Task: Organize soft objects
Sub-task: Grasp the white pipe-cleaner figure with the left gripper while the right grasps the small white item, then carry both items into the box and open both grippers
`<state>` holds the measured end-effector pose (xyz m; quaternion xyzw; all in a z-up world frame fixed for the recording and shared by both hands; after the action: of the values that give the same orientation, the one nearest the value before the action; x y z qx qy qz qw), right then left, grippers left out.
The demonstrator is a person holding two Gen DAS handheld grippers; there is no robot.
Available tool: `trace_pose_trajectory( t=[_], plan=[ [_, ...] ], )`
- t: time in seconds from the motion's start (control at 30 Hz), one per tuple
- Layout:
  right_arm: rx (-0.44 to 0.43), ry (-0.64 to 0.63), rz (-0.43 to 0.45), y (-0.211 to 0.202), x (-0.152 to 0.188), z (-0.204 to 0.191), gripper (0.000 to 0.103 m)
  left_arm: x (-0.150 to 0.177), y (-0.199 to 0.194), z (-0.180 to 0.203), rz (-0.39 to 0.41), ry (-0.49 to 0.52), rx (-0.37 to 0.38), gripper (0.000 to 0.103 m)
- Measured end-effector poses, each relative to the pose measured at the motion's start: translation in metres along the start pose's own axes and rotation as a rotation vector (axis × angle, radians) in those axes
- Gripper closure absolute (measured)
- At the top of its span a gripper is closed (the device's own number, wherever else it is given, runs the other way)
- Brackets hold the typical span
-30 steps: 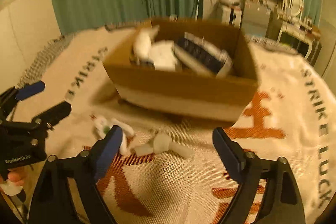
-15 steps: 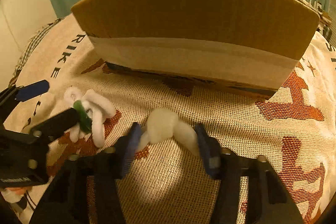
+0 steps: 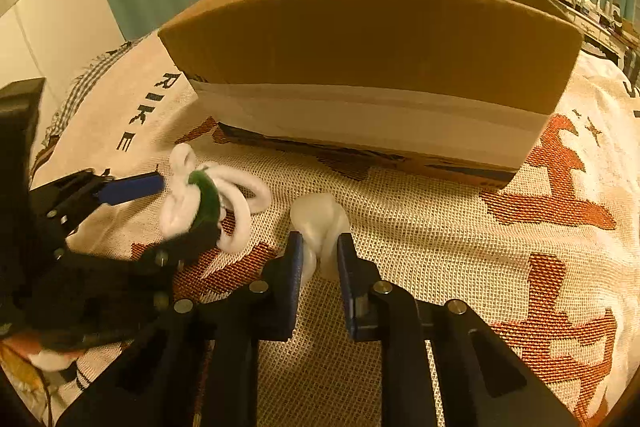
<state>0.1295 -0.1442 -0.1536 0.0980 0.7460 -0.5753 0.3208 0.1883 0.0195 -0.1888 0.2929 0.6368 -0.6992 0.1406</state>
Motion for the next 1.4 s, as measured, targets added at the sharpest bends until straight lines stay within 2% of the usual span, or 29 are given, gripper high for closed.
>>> trace_pose_trajectory(
  t=[0.03,0.1,0.17,0.23,0.5,0.8,1.03,1.2,1.4],
  plan=[
    [-0.001,0.004,0.000,0.000,0.000,0.000,0.087,0.000,0.002,-0.002,-0.001,-0.006,0.026,0.048],
    [-0.001,0.006,-0.001,-0.002,0.000,0.001,0.087,0.000,0.003,0.000,-0.004,0.007,0.060,0.069],
    [0.006,0.004,0.001,-0.004,0.000,-0.001,0.088,0.001,0.000,0.007,0.005,0.034,0.076,0.079],
    [0.013,-0.001,0.008,-0.007,0.000,-0.004,0.088,0.002,-0.006,0.011,0.021,0.058,0.053,0.079],
    [0.031,-0.011,0.050,-0.044,-0.004,-0.013,0.088,-0.002,-0.049,0.012,0.096,0.072,0.061,0.079],
    [0.075,-0.039,0.171,-0.134,-0.015,-0.027,0.088,-0.020,-0.133,0.031,0.226,0.100,0.080,0.079],
    [0.108,-0.078,0.276,-0.212,-0.022,-0.040,0.088,-0.031,-0.194,0.039,0.325,0.125,0.062,0.079],
    [0.119,-0.106,0.343,-0.254,-0.033,-0.043,0.088,-0.040,-0.222,0.045,0.376,0.138,0.049,0.079],
    [0.112,-0.125,0.407,-0.278,-0.059,-0.038,0.087,-0.068,-0.236,0.050,0.442,0.161,0.041,0.079]
  ],
)
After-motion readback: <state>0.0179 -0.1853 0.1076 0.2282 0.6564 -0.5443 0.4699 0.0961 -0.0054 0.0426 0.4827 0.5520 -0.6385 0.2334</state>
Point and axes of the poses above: each gripper's, at about its wrist camera, not at the fingertips, and y roughly the way its jaws point, z to its right, x to its underside, the point moved 2 cm from there along y, roughly the way its jaws point, and after that the axes turned 3 degrees about x, right-handed, at the moved point
